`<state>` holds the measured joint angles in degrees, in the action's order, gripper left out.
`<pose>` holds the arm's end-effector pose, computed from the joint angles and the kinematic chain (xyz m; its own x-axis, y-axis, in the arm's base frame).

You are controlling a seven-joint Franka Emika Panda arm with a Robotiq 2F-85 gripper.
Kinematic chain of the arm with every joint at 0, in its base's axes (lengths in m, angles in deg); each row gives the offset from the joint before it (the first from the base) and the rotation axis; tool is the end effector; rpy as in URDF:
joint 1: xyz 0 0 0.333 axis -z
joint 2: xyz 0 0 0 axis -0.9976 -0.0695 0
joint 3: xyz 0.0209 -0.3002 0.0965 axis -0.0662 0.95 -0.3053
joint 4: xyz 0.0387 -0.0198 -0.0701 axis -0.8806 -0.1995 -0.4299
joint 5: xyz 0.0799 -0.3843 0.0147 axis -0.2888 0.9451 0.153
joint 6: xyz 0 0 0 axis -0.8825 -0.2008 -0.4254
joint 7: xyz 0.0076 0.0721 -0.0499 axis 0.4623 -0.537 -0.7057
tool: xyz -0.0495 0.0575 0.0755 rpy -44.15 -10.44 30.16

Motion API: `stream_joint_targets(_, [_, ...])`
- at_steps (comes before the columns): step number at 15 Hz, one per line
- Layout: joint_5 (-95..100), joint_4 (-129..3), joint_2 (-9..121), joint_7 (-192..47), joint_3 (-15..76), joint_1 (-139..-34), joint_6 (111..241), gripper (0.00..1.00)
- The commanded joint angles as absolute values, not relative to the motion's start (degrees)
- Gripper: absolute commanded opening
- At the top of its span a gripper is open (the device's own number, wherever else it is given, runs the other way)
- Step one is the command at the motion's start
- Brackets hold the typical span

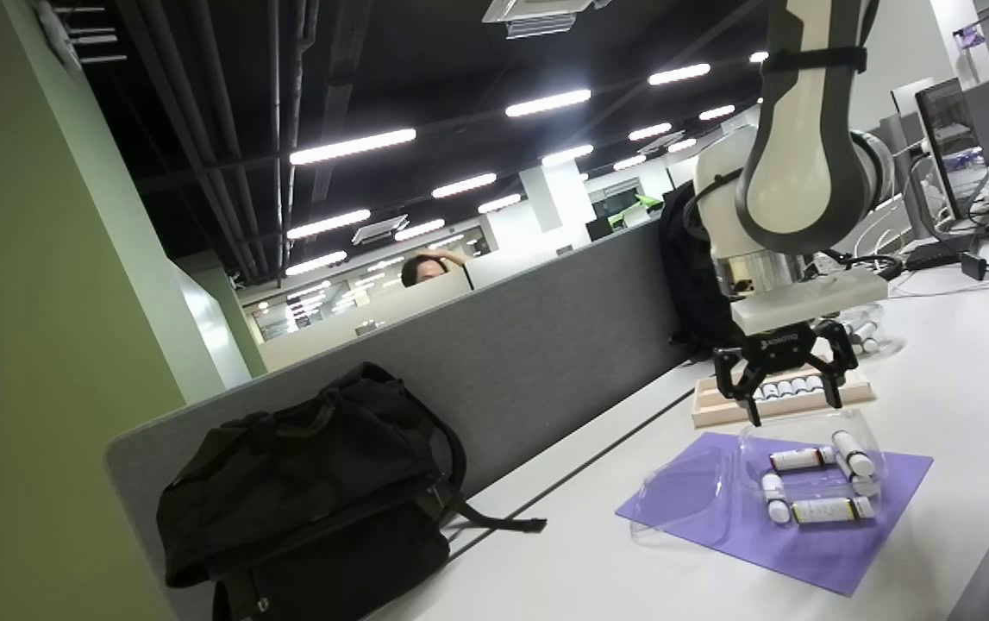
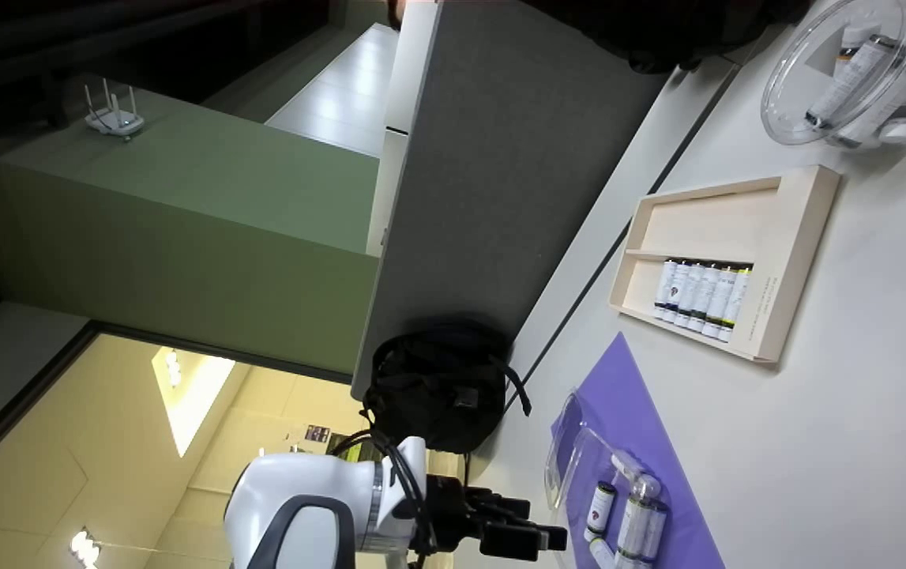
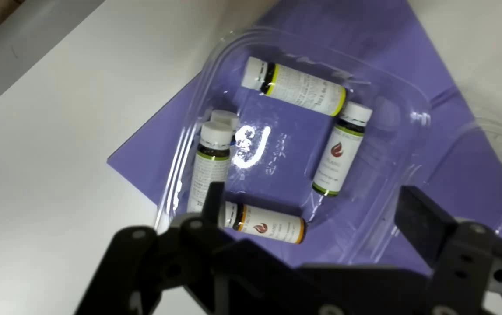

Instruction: Remove one bottle from the clear container and place it on the table

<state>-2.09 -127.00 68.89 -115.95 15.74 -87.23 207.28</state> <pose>0.3999 0.0865 0.2146 0.7908 -0.6097 0.0529 -0.6041 -0.7915 -0.0920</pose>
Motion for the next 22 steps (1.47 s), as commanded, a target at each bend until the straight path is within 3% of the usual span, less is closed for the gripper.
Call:
stream_joint_targets(1, [1.7,-125.7,64.0,-118.0,20.7,-90.9,209.5,1.0])
stream_joint_targets(11, [-2.9,-125.2,56.5,-114.5,26.8,-97.2,214.5,1.0])
stream_joint_targets(22, [-21.8,-123.3,55.9,-102.5,15.0,-87.8,217.3,1.0])
